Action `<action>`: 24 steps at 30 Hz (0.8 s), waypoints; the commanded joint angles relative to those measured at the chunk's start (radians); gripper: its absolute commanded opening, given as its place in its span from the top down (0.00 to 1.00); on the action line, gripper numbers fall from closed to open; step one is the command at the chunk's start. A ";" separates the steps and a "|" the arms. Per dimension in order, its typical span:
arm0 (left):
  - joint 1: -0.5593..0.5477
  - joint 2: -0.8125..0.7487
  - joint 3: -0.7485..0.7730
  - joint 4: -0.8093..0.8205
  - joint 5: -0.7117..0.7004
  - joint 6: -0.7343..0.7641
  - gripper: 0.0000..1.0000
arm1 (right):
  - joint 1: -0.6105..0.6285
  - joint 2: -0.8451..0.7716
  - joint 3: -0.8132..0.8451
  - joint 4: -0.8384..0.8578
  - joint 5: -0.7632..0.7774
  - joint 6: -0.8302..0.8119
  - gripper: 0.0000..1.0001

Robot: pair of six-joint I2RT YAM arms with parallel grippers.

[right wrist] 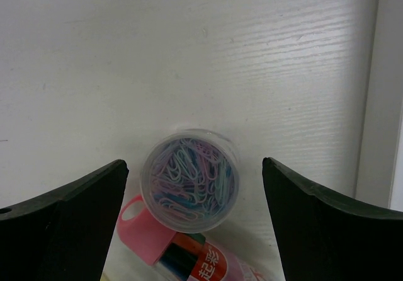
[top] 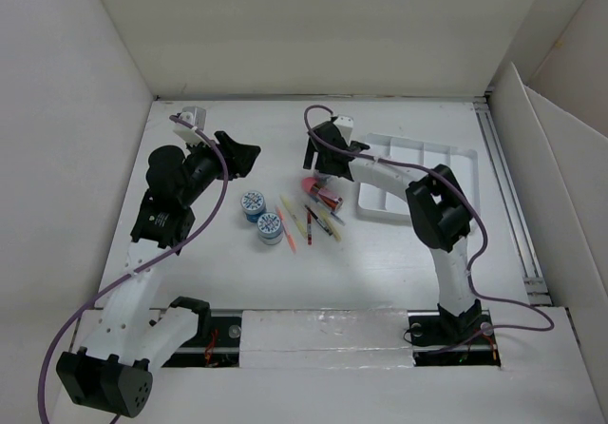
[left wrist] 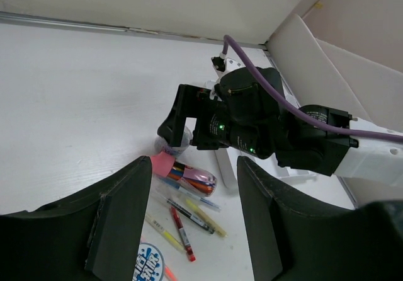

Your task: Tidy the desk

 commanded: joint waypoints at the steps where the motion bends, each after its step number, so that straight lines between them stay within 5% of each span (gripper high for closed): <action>1: -0.002 -0.026 0.005 0.044 0.025 0.003 0.47 | 0.013 0.012 0.054 -0.017 0.014 0.012 0.08; 13: -0.002 -0.017 0.016 0.038 0.028 0.004 0.48 | 0.013 -0.040 0.023 0.033 0.051 0.032 0.42; 24: -0.002 -0.006 0.020 0.037 0.019 0.004 0.48 | -0.027 -0.331 -0.093 0.158 0.129 0.035 0.42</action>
